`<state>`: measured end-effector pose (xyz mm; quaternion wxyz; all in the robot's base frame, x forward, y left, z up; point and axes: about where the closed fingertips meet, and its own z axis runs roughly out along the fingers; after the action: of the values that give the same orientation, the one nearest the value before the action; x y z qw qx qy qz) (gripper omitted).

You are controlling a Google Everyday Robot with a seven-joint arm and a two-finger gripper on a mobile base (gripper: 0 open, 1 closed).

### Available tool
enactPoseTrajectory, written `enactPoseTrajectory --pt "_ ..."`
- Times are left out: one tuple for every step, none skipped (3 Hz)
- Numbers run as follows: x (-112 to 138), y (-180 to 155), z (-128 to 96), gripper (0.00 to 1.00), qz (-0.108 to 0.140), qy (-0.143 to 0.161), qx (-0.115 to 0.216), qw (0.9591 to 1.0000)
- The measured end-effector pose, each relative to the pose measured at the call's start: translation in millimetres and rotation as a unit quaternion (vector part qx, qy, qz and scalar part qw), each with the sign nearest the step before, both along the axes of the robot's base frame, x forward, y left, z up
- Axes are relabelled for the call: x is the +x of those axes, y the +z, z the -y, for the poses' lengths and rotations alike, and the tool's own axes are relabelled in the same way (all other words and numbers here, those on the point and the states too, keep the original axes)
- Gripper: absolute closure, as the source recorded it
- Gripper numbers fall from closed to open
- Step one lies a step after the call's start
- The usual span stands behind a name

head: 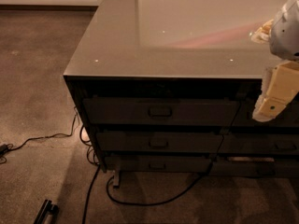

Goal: Open top drawer

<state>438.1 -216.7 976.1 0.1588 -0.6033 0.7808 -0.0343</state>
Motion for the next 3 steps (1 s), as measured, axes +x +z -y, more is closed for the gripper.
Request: enactPoseTrajectory --pt "0.0 0.0 0.0 0.0 0.0 0.0 0.0 1.0" --pt "-3.1 9.5 -1.3 0.0 0.022 0.01 0.022 0.9995" --pt "-2.0 18.4 -13.6 0.0 0.057 0.056 0.046 0.9957"
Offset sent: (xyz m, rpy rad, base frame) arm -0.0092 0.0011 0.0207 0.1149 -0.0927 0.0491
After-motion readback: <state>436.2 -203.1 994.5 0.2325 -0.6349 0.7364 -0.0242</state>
